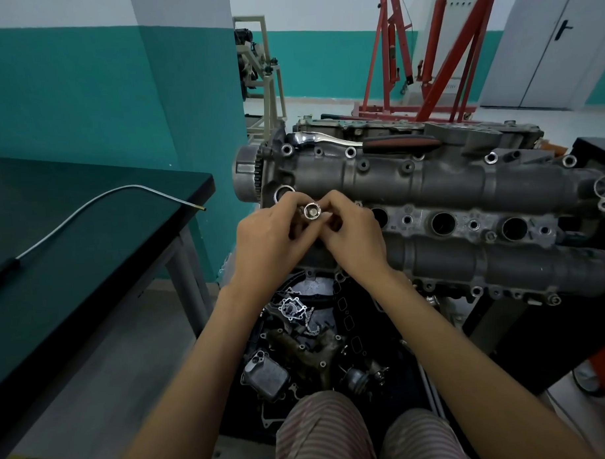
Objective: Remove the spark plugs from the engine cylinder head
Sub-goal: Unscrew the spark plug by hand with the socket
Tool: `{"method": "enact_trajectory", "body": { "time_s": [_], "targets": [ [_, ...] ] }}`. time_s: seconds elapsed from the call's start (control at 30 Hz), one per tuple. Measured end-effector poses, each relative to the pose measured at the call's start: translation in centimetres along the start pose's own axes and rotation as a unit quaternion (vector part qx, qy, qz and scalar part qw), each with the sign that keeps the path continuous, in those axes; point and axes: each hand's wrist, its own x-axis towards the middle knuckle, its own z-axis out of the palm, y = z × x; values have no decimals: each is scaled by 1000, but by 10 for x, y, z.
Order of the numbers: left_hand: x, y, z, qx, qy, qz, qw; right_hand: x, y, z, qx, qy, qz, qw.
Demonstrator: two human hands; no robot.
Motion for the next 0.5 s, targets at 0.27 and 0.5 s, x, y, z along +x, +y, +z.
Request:
{"method": "enact_trajectory", "body": {
  "time_s": [0.27, 0.5],
  "targets": [
    [0, -3, -1, 24, -15, 39, 999, -4, -1, 0, -40, 2, -61, 997],
    [-1, -7, 4, 32, -7, 14, 999, 1, -2, 2, -4, -13, 48, 999]
  ]
}}
